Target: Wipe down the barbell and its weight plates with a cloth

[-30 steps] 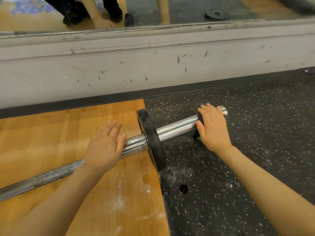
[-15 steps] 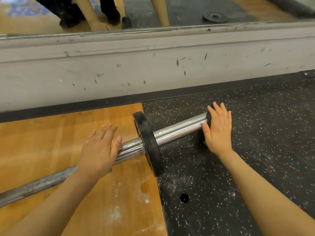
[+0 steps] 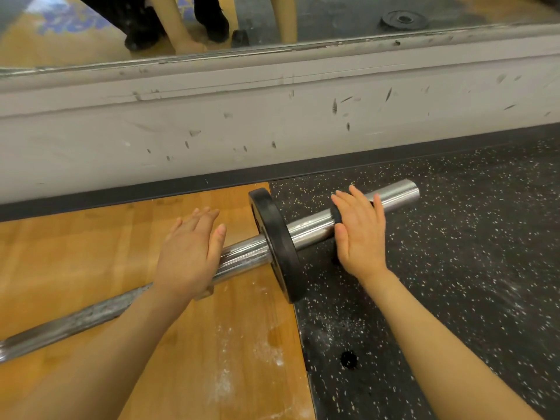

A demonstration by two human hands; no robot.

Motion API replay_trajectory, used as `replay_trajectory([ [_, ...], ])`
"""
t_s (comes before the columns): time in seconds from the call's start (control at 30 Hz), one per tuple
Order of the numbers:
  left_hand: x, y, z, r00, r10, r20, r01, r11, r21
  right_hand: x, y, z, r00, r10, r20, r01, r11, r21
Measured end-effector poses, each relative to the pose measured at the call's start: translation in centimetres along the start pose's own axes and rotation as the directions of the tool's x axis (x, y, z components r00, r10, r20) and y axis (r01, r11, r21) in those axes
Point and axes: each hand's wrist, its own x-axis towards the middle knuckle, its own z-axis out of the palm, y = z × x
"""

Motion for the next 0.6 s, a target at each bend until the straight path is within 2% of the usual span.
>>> replay_trajectory([
  [0.2,0.6,-0.3,-0.1,1.0,0.001,-0.02,-0.001,1.0,-0.01,3.1,4.8,-1.6,0.982,0.152,-0.114,-0.161,0.984,-0.076],
  [0.37,1.3,-0.6,-0.2,1.0,0.009,-0.026,-0.009,1.0,-0.003,4.5,3.5,-1.4,0.966,0.168,-0.198,-0.179,0.983,-0.038],
  [0.53,1.7,-1.0,0.0,0.999,0.019,-0.026,-0.019,1.0,0.002,4.8,0.5,-1.2,0.991,0.121,-0.054,-0.124,0.991,-0.058],
  [0.6,1.7,-1.1,-0.1,0.999,0.025,-0.027,-0.024,1.0,0.011,4.6,-0.8,-1.8,0.991,0.127,-0.052,-0.128,0.992,-0.014],
])
